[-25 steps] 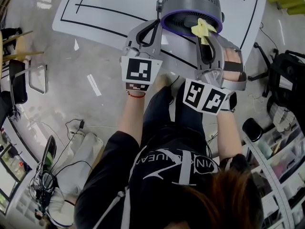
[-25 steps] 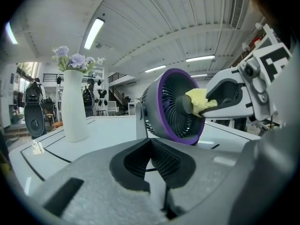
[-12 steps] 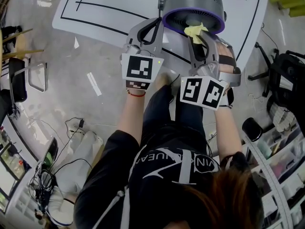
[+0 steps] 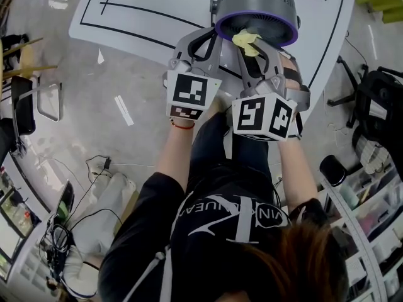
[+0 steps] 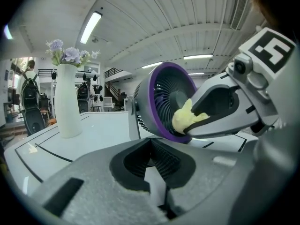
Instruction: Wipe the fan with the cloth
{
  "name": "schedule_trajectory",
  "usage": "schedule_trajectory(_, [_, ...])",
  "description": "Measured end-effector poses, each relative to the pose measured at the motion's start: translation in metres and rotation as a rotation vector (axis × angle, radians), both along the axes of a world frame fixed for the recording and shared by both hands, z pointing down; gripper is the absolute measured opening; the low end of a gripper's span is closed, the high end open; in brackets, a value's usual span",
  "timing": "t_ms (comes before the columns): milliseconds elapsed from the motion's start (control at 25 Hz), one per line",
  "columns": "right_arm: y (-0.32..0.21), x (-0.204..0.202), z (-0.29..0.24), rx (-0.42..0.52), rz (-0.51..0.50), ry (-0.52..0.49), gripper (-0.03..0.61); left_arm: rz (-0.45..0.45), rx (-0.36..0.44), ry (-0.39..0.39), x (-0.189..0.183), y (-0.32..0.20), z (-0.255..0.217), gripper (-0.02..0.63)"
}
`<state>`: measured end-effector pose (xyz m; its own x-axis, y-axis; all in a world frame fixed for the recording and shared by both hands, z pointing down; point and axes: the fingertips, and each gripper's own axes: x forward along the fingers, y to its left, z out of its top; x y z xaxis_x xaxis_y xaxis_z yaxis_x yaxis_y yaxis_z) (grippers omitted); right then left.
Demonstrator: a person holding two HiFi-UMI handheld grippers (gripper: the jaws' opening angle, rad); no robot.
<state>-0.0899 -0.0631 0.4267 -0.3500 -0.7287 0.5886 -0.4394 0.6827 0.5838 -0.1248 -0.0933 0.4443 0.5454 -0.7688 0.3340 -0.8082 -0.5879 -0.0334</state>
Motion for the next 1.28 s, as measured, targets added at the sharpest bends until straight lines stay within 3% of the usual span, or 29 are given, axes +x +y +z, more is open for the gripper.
schedule_trajectory(600, [-0.007, -0.027, -0.025, -0.069, 0.009, -0.222, 0.075, -0.070, -0.020, 0.034, -0.029, 0.007, -0.003, 0.011])
schedule_trajectory(960, [-0.001, -0.031, -0.056, 0.018, 0.005, -0.267, 0.075, -0.089, -0.014, 0.044, -0.040, 0.009, -0.011, 0.011])
schedule_trajectory(1280, [0.007, -0.056, -0.081, 0.056, -0.059, -0.339, 0.075, -0.105, -0.002, 0.040, -0.047, 0.014, -0.020, 0.011])
